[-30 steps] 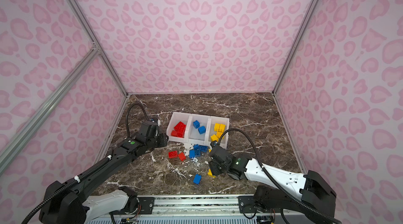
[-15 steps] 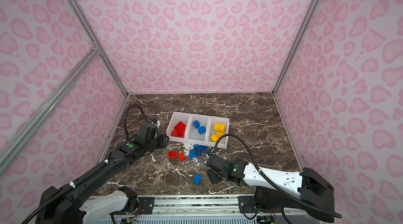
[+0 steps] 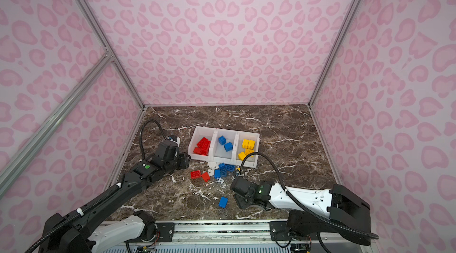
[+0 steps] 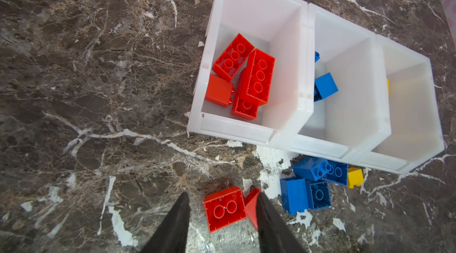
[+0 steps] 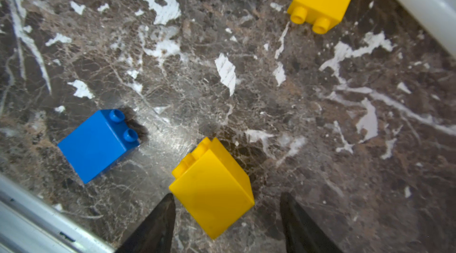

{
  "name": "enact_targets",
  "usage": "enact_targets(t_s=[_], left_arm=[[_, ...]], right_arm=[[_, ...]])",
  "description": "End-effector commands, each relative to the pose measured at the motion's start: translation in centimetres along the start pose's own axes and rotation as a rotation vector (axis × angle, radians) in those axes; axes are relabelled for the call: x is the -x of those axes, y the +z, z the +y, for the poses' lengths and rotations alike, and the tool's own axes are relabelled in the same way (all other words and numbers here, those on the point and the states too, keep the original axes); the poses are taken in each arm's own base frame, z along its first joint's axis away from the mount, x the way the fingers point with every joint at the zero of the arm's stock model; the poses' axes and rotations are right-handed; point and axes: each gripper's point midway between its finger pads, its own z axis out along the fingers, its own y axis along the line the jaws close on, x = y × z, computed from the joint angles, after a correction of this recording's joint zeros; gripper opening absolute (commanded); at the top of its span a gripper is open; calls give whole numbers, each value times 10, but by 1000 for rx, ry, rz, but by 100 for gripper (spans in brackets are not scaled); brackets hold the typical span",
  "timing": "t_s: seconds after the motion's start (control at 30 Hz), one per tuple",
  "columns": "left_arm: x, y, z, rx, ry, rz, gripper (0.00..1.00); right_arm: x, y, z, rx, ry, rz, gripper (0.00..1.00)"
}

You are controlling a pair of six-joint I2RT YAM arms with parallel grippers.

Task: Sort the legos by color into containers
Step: 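Lower the right gripper to a yellow brick nearer the robot and grasp it, then lift the yellow brick and drop it into the compartment nearest the right gripper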

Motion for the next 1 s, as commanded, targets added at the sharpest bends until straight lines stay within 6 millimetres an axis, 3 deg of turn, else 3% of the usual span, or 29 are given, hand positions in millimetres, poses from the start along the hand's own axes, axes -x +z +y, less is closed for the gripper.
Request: enact_targets(t_s=[0.0, 0.27, 0.5, 0.63, 0.97], left_arm=[[4, 0, -1, 5, -1, -13, 47], [2, 3, -2, -1, 7, 1, 47], [1, 1, 0, 1, 4, -5, 47], [0, 1, -1, 0, 2, -1, 47], [0, 1, 2, 14, 2, -5, 47]], right_arm=[[8, 2, -8, -68, 27, -16, 67], [23, 7, -8, -97, 47, -25, 61], [18, 14, -5, -82, 68, 2, 42], [18, 13, -6, -81, 79, -6, 36], [32, -4, -7, -82, 73, -46, 32]])
